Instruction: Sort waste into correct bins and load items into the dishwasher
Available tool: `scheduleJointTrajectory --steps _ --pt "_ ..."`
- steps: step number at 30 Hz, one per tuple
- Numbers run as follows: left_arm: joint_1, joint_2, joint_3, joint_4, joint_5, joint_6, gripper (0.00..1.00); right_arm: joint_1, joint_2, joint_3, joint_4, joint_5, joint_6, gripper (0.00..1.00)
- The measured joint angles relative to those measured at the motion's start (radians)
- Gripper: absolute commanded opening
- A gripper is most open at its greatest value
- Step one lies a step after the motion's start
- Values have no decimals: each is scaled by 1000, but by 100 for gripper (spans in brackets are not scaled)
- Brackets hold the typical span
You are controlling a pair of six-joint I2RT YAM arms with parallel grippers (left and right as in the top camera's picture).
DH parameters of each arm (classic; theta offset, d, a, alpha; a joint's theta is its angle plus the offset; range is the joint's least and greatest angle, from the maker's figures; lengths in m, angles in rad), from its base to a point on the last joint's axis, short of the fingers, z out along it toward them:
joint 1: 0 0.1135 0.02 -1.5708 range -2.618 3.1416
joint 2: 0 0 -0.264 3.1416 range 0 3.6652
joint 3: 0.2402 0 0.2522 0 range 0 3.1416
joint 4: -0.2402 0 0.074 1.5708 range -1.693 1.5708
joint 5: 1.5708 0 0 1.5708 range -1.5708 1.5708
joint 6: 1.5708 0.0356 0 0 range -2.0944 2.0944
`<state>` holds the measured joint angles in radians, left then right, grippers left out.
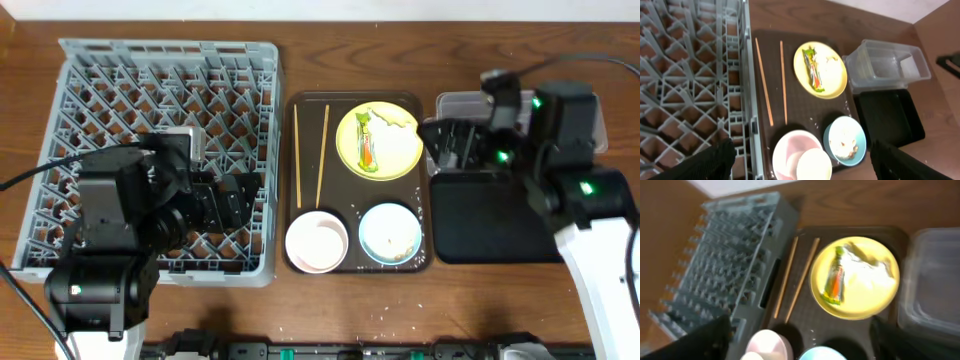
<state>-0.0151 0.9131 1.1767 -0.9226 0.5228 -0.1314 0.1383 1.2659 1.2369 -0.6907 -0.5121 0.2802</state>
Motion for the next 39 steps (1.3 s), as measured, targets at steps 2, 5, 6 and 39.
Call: scheduleJointTrajectory --steps 2,5,6,39 --pt "0 6 0 -4 1 0 88 45 57 15 2 5 -2 77" --pt "0 9 0 -7 2 0 88 174 174 19 3 87 -9 76" --pt "0 9 0 -8 2 0 88 223 222 19 11 143 -8 73" --pt "0 9 0 -9 2 0 88 -64 393 51 67 629 565 44"
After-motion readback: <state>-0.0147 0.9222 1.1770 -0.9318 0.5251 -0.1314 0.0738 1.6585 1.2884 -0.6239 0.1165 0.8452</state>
